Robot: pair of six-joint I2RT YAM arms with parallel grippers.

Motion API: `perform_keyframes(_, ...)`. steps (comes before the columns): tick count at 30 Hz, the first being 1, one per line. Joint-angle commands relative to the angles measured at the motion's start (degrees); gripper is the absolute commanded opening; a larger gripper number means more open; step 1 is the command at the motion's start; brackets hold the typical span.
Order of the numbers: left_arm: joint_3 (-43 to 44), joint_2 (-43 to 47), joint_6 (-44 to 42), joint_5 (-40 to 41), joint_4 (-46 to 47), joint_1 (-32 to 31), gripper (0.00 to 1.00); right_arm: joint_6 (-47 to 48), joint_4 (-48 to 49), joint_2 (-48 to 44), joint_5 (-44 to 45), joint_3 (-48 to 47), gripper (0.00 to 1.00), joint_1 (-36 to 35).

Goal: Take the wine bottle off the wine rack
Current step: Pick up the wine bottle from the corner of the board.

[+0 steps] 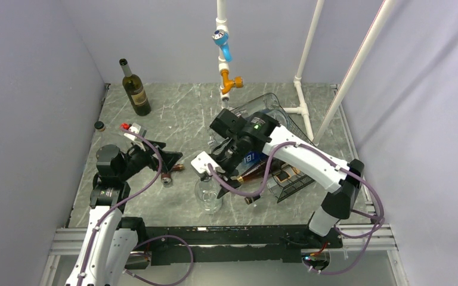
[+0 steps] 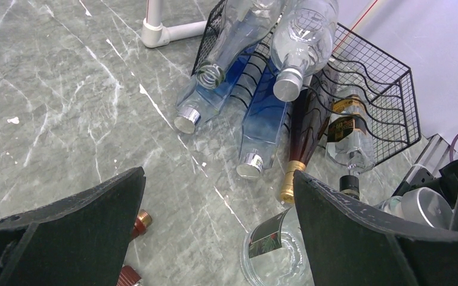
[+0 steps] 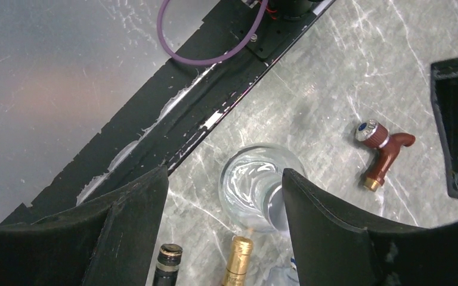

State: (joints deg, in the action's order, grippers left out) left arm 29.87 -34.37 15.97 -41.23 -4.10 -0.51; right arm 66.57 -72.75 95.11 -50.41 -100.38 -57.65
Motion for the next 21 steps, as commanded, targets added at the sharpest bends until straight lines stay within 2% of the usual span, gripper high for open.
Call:
perform_keyframes(1, -0.4, 0.3, 0.9, -2.2, 2.9, 0.3, 1.00, 1.2, -0.9, -4.3, -3.9, -1.4, 0.73, 3.3)
perform_keyframes(4, -0.4, 0.4, 1.8, -2.8, 3.5, 0.3, 1.00, 0.9, -0.2, -5.9, -5.8, -0.2, 0.73, 5.7)
perform_keyframes(10, -1.2, 1.8, 7.2, -2.5, 6.4, 0.3, 0.99, -0.6, 3.0, -11.4, -11.9, 5.5, 0.80, 13.5)
perform_keyframes(14, -1.6, 2.6, 14.0, -3.9, 7.5, 0.3, 1.00, -3.2, 9.3, -17.0, -16.8, 13.7, 0.87, 21.0)
perform_keyframes(21, 1.5, 7.1, 19.6, -2.7, 1.9, -1.1, 1.00, -13.8, 23.4, -25.7, -24.0, 28.8, 0.93, 34.7)
